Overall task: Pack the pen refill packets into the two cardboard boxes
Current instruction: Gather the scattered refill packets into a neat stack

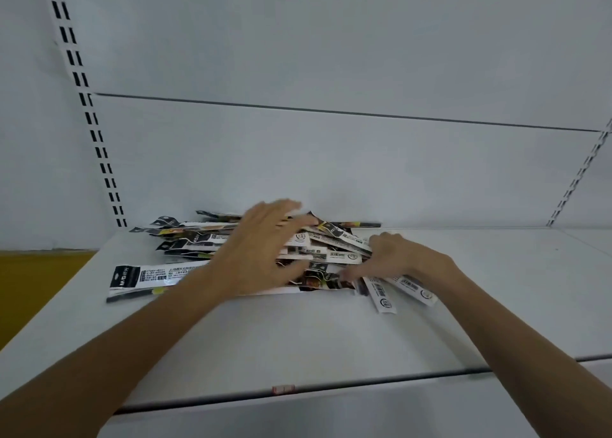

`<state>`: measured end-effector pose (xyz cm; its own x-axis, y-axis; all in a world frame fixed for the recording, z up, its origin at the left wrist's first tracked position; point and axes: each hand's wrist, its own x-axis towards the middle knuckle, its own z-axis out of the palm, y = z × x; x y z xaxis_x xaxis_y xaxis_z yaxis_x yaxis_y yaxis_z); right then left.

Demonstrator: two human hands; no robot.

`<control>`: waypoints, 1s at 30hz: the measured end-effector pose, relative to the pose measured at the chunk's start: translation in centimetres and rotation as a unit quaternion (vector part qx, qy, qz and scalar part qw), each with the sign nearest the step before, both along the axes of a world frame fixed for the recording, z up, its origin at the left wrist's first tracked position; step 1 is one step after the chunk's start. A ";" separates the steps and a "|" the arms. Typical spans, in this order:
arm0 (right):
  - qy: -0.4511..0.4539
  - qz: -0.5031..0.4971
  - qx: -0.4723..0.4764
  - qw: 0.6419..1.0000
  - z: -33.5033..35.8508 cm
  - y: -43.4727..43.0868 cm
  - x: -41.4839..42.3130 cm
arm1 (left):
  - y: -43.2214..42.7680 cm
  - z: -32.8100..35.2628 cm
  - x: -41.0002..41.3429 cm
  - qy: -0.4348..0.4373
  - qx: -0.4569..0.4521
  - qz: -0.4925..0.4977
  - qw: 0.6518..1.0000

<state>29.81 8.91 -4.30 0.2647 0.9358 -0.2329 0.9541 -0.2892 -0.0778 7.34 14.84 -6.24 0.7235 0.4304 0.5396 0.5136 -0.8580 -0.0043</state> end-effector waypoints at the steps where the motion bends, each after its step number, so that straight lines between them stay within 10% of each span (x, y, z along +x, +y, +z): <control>1: -0.002 0.009 -0.008 1.000 0.0 -0.2 -0.3 | 1.0 0.5 -0.2 0.015 -0.035 0.041 0.998; 6: 0.047 -0.008 0.056 0.997 0.5 -0.5 1.5 | 5.0 -0.1 -1.7 0.141 -0.185 0.189 0.954; 17: -0.104 -0.001 0.169 0.980 1.9 -0.4 4.8 | 3.7 -0.4 -1.3 0.122 -0.158 0.225 0.954; 30: 0.074 -0.086 0.359 0.926 3.9 0.4 5.1 | -0.1 -0.5 0.7 0.158 -0.130 0.232 0.951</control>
